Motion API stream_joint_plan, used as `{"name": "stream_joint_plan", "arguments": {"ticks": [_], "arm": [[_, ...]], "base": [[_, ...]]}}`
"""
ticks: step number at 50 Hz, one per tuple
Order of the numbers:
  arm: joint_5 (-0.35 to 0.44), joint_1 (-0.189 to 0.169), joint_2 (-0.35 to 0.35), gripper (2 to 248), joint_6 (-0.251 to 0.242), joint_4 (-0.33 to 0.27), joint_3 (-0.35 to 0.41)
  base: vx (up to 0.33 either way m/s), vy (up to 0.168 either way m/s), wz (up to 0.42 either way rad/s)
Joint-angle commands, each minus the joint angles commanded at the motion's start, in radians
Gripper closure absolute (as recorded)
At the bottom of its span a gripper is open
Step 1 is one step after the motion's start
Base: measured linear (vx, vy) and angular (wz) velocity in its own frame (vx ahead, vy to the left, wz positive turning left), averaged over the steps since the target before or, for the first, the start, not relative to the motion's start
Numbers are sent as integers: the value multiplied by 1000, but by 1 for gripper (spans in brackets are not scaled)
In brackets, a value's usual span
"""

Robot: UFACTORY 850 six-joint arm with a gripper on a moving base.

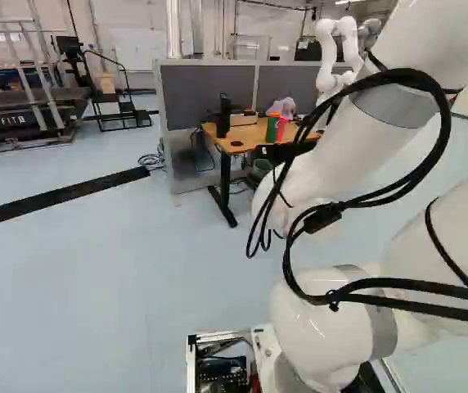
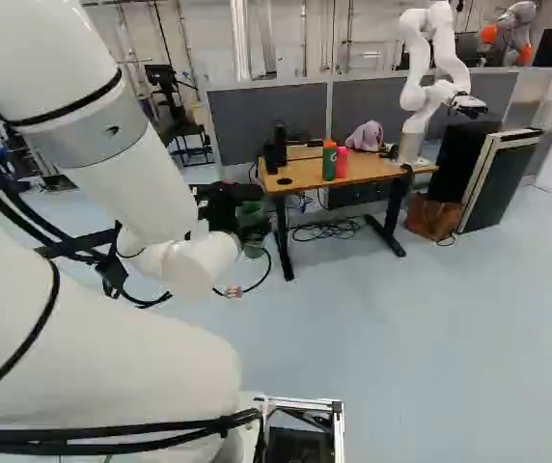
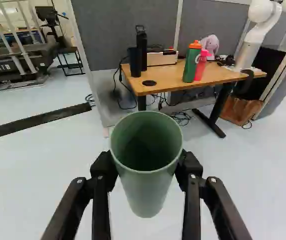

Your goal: Place the green cup on the table

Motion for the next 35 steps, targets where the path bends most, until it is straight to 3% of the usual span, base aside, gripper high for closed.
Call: {"name": "stream_joint_plan", "arguments": {"ticks": [19, 35], "arm": [[0, 0, 0, 122, 0, 0, 0], [0, 0, 0, 122, 0, 0, 0]], "base": [[13, 8, 39], [177, 1, -6]]}}
